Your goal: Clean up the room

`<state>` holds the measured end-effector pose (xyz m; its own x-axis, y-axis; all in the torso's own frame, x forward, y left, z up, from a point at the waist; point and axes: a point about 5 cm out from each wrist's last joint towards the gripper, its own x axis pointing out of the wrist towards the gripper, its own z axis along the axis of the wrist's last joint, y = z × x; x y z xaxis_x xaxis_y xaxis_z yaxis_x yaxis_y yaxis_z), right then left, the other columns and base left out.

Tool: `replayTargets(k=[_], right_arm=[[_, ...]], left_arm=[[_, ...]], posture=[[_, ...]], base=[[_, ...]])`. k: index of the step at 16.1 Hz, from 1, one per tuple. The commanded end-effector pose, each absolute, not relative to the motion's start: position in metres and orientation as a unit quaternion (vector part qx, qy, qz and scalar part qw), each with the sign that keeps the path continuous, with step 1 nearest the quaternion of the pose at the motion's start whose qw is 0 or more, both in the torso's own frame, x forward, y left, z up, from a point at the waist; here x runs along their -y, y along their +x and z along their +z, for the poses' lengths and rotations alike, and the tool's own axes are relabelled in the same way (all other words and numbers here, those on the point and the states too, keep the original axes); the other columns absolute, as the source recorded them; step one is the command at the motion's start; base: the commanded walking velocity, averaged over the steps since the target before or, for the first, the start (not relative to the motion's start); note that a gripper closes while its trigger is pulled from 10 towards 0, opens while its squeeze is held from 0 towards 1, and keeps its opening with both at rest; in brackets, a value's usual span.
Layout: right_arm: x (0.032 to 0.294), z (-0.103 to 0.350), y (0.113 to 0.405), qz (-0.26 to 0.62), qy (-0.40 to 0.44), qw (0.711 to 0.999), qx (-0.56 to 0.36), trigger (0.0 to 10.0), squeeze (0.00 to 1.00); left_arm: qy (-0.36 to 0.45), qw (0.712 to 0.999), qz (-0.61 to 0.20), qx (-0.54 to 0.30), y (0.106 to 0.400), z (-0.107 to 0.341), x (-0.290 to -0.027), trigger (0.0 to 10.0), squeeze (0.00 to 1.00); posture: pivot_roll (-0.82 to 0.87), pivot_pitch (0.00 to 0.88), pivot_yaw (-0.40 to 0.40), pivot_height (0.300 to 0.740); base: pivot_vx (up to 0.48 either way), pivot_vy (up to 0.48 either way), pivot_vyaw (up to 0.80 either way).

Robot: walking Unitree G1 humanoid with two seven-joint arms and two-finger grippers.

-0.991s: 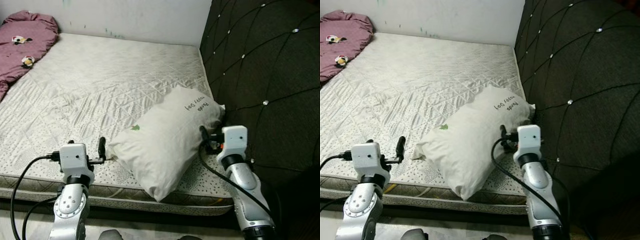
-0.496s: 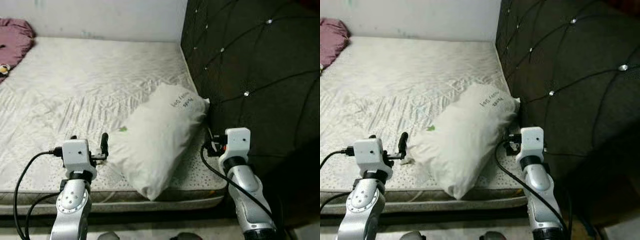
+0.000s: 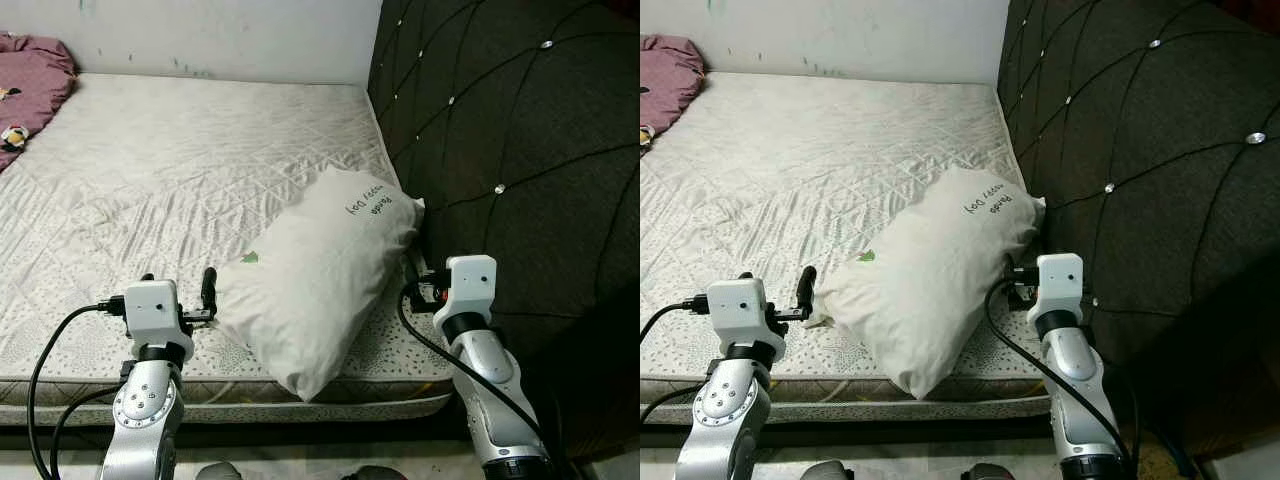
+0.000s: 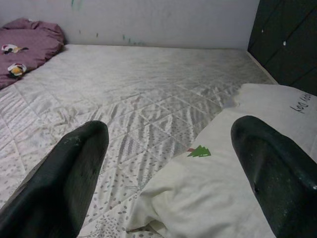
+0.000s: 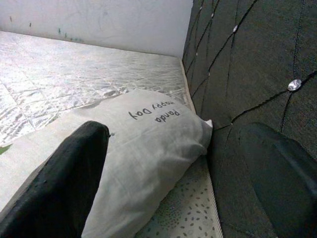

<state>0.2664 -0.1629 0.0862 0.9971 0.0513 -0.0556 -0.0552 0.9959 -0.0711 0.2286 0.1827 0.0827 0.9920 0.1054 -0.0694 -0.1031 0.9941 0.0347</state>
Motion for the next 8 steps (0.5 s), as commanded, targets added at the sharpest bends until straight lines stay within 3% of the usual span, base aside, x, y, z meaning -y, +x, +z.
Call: replayTargets(k=[1,8], right_arm=[[0.1611,0.0911,0.2691,0.032,-0.037,0.999,-0.018,10.0,0.0],[0.1575,0.0905,0.2707,0.041,-0.037,0.998,-0.018,10.0,0.0]], left_arm=[[0.016,0.998,0.053,-0.036,0.2309,0.084,-0.1818,10.0,0.0],[0.024,0.998,0.054,-0.035,0.2318,0.0844,-0.1817,10.0,0.0]], posture=[[0.01,0.0,-0.036,0.74],[0.01,0.0,-0.036,0.74]], base=[[0.0,0.0,0.0],[0.0,0.0,0.0]])
